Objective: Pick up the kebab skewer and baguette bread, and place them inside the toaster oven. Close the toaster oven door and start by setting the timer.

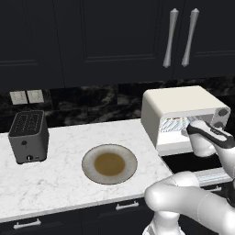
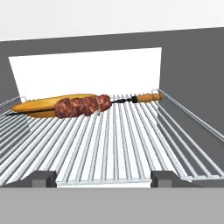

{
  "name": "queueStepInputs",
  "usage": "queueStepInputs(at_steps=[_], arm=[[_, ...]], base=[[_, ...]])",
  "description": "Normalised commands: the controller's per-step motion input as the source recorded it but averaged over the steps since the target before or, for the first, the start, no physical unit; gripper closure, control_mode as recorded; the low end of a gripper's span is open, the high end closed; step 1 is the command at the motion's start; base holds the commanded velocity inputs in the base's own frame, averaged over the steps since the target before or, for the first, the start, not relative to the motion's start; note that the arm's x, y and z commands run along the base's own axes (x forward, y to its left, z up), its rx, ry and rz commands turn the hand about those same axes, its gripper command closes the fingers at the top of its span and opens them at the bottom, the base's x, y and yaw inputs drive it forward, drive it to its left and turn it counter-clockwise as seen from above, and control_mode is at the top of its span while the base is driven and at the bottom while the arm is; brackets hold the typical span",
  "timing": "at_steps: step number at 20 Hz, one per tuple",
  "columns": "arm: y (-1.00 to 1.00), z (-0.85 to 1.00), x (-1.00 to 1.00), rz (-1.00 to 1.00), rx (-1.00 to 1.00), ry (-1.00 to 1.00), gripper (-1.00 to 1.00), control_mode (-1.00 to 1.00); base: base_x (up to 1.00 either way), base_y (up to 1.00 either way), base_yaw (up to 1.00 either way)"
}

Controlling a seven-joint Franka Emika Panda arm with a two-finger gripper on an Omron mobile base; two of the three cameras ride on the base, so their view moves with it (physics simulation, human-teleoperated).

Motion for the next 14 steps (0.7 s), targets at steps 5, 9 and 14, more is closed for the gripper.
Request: queueStepInputs(at_steps=[5,9,14], arm=[[0.01,0.0,0.17,0.0,0.0,0.0,-1.0,-1.0],[0.01,0.0,0.0,0.0,0.0,0.0,-1.0,-1.0],[0.0,0.0,-0.17,0.0,0.0,0.0,-1.0,-1.0]], base=[[0.0,0.0,0.0],[0.0,0.0,0.0],[0.0,0.0,0.0]])
